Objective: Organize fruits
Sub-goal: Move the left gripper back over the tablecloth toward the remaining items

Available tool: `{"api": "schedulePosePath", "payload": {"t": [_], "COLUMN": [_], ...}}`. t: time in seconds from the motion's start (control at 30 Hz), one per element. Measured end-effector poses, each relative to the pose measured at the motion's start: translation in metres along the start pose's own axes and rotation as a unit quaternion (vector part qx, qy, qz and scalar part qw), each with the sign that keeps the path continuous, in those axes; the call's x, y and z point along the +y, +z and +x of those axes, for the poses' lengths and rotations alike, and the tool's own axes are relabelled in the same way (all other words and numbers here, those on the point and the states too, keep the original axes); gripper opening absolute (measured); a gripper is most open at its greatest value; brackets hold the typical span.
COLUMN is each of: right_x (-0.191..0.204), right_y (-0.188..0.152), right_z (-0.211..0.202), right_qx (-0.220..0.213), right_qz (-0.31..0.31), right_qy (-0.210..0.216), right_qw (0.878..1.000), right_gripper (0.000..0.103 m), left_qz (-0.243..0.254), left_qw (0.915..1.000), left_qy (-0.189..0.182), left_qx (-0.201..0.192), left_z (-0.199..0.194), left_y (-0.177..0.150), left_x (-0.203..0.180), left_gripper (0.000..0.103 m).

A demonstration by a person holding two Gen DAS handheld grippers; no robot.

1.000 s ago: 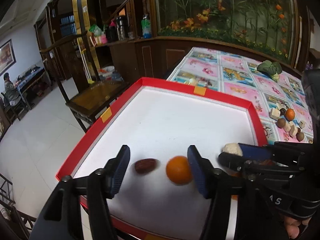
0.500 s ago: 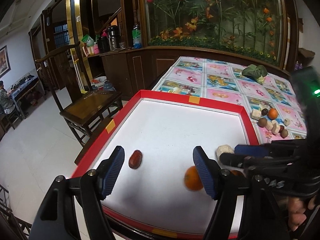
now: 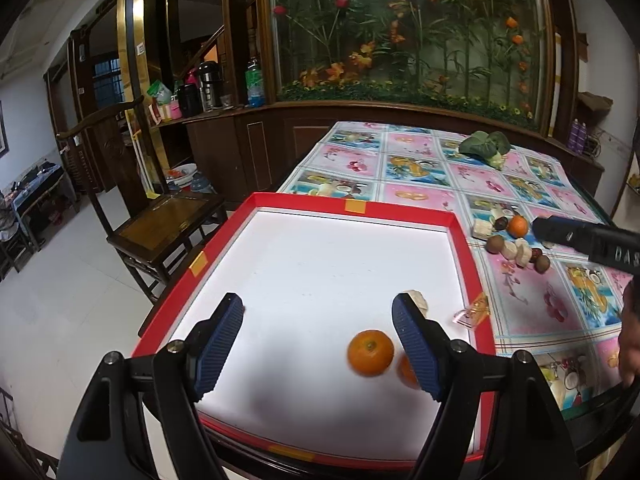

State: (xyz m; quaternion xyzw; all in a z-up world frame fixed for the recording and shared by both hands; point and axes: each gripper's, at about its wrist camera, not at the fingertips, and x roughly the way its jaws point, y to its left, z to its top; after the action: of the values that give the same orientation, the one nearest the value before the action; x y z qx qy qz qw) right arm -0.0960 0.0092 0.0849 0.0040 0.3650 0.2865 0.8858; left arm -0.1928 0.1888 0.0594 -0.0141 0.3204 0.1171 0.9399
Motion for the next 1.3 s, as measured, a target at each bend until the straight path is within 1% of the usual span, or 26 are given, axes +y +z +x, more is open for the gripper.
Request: {"api": "schedulePosePath", "payload": {"t": [0.07,0.23,0.3,0.43,0.63,0.73,0.83,0.97,1.0,1.1,1.23,1.3], "right_x": [-0.017,-0.058,-0.069,-0.093,-0.123,-0.142,-0.161,-0.177,-0.179,-0.174,-0.149,-0.137], "right_y": [0.0,0.003,0.004,0.005,0.002,-0.003,-0.01,-0.019,-0.021,-0.023,-0.023,-0.023], "right_z": [-0.006,-0.023,-0.031,-0.043,-0.062,-0.069,-0.07,-0.064,-0.06,-0.047,-0.018,-0.002], "right_qx": [-0.007,-0.017,-0.025,-0.034,-0.047,-0.04,-0.025,0.005,0.014,0.032,0.063,0.081], "right_qz": [0.011,0.051,0.06,0.071,0.085,0.094,0.109,0.112,0.113,0.11,0.072,0.051], "right_qy": [-0.019,-0.046,-0.057,-0.086,-0.11,-0.117,-0.113,-0.093,-0.081,-0.051,-0.006,0.0], "right_qw": [1.0,0.997,0.996,0.993,0.989,0.988,0.987,0.989,0.99,0.992,0.995,0.995], "right_gripper": [0.051,0.051,0.051,0.051,0.051,0.051,0.051,0.051,0.051,0.051,0.052,0.052], "left_qz": [0.0,0.0,0.002,0.007,0.019,0.022,0.036,0.056,0.058,0.074,0.104,0.113], "left_qw": [1.0,1.0,1.0,0.9999,0.9997,0.9993,0.9982,0.9954,0.9948,0.9924,0.988,0.9866], "left_qy": [-0.001,-0.002,-0.002,-0.006,-0.015,-0.027,-0.046,-0.071,-0.077,-0.092,-0.105,-0.107], "left_qx": [0.003,0.001,-0.002,0.006,0.002,0.01,0.015,0.031,0.033,0.037,0.047,0.052], "left_z": [0.001,-0.003,-0.004,0.0,-0.006,-0.005,-0.004,0.001,0.001,0.001,0.002,0.004], "left_y": [0.0,0.001,0.0,0.001,0.001,0.001,0.001,0.003,0.003,0.005,0.005,0.005], "left_x": [0.0,0.0,-0.002,-0.008,-0.017,-0.025,-0.041,-0.067,-0.073,-0.092,-0.12,-0.13], "left_gripper": [0.078,0.078,0.078,0.078,0.078,0.078,0.078,0.078,0.078,0.078,0.078,0.078]}}
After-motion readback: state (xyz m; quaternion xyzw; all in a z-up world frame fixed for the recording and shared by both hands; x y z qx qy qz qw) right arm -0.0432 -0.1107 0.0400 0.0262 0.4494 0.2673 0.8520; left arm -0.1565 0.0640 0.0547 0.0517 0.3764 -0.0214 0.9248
